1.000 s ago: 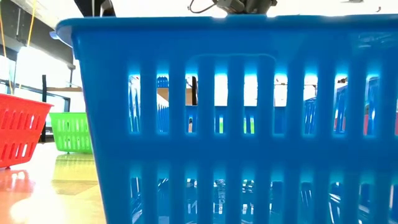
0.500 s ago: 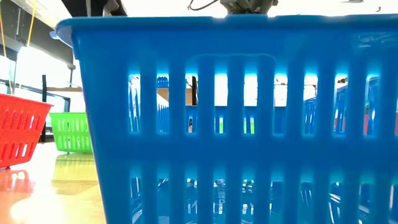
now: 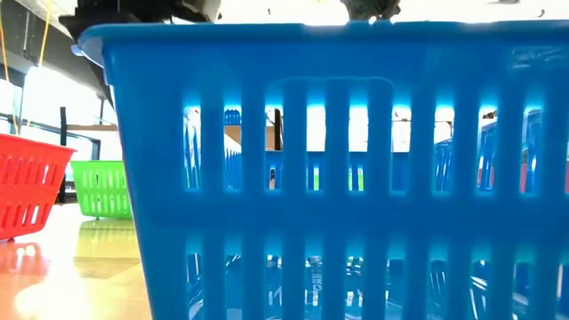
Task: Stack baskets on shelf by color
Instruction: Put the middle left green basket on the shelf
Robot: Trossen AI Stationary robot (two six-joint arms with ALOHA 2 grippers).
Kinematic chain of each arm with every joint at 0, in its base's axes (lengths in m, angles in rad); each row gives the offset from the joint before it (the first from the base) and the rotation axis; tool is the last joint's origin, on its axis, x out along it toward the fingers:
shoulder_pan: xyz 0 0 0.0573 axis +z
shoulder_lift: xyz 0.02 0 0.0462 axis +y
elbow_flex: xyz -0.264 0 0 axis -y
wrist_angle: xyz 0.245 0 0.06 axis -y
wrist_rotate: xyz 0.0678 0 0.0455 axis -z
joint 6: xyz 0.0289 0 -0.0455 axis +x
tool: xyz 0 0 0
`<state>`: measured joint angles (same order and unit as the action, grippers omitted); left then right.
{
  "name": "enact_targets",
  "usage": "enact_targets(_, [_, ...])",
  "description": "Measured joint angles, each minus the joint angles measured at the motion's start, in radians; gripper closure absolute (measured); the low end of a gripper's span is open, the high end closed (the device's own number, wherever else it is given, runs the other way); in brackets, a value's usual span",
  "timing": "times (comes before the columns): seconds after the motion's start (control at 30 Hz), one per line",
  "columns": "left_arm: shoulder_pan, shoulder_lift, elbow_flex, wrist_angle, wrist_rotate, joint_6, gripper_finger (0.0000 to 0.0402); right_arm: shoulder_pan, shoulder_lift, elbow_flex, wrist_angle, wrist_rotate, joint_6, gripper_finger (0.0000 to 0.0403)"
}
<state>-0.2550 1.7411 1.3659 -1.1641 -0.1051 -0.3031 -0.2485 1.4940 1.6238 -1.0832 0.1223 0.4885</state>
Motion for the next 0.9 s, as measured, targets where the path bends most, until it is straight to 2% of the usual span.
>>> enact_targets(0.3, [0.003, 0.066, -0.006, 0.008, -0.011, 0.0, 0.0273, 0.001, -0.013, 0.0, -0.001, -0.001, -0.018, 0.0208])
enact_targets(0.47, [0.008, 0.096, -0.055, 0.018, -0.002, -0.008, 0.0273, 0.0, -0.013, 0.0, -0.005, -0.003, -0.018, 0.0208])
enact_targets(0.67, [0.008, 0.101, -0.144, 0.095, -0.011, -0.044, 0.0273, 0.001, -0.013, 0.0, -0.006, -0.004, -0.023, 0.0208])
enact_targets(0.9, [0.008, 0.1, -0.174, 0.177, -0.02, -0.037, 0.0274, 0.001, -0.013, 0.0, -0.006, -0.007, -0.023, 0.0208])
